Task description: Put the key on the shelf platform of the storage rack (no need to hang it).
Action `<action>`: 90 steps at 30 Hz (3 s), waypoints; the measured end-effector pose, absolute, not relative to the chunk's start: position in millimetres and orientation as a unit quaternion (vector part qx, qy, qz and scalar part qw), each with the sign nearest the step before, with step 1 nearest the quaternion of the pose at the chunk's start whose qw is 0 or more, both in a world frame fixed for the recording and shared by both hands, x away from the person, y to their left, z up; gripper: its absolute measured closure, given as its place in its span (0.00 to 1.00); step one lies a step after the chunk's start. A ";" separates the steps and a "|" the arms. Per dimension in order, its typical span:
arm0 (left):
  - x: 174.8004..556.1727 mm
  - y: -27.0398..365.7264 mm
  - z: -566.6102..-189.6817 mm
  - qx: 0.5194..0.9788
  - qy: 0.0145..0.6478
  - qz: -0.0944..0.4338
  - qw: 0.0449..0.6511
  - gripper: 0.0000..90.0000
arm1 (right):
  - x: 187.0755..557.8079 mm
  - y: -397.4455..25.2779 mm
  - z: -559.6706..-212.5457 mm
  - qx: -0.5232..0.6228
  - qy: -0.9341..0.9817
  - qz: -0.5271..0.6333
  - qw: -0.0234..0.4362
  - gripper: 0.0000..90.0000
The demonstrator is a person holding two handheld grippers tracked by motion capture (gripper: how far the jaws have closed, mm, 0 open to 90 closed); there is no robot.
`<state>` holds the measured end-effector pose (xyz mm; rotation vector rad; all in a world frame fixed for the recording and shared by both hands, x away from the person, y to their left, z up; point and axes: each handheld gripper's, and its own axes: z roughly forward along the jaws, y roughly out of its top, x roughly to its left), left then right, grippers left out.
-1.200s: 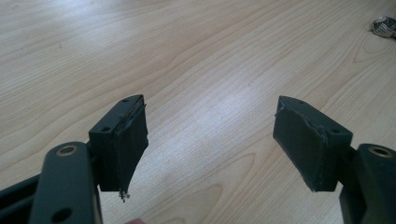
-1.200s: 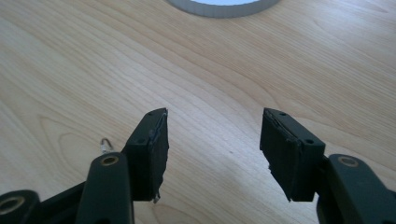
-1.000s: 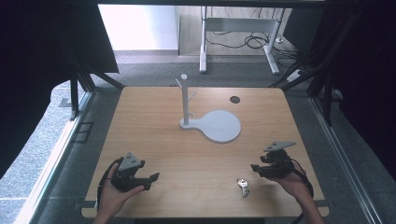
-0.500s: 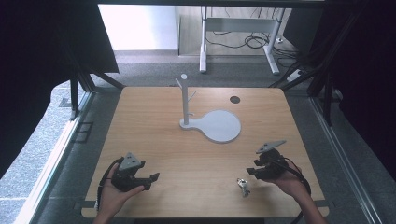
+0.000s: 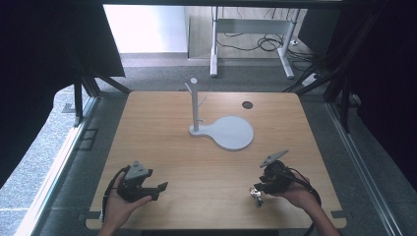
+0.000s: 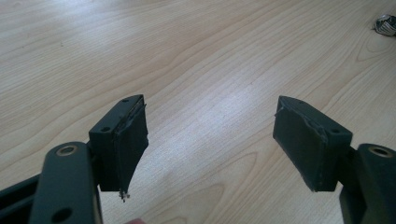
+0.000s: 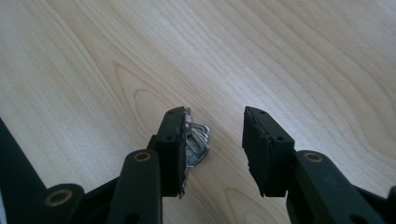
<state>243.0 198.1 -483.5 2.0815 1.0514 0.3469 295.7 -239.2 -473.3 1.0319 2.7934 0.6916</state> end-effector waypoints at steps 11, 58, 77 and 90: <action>243.1 197.3 -484.2 0.816 0.413 0.134 0.382 0.29 | 299.7 -224.8 -480.9 0.332 0.921 0.205 0.019 0.73; 243.1 199.3 -483.0 0.815 0.413 0.136 0.383 0.29 | 301.5 -226.5 -464.8 0.349 0.918 0.189 0.007 0.99; 243.2 200.4 -482.6 0.814 0.414 0.135 0.384 0.29 | 306.1 -233.1 -426.8 0.344 0.915 0.206 0.033 0.99; 243.4 200.9 -482.8 0.814 0.414 0.136 0.383 0.29 | 313.1 -231.2 -409.6 0.345 0.913 0.214 0.042 0.99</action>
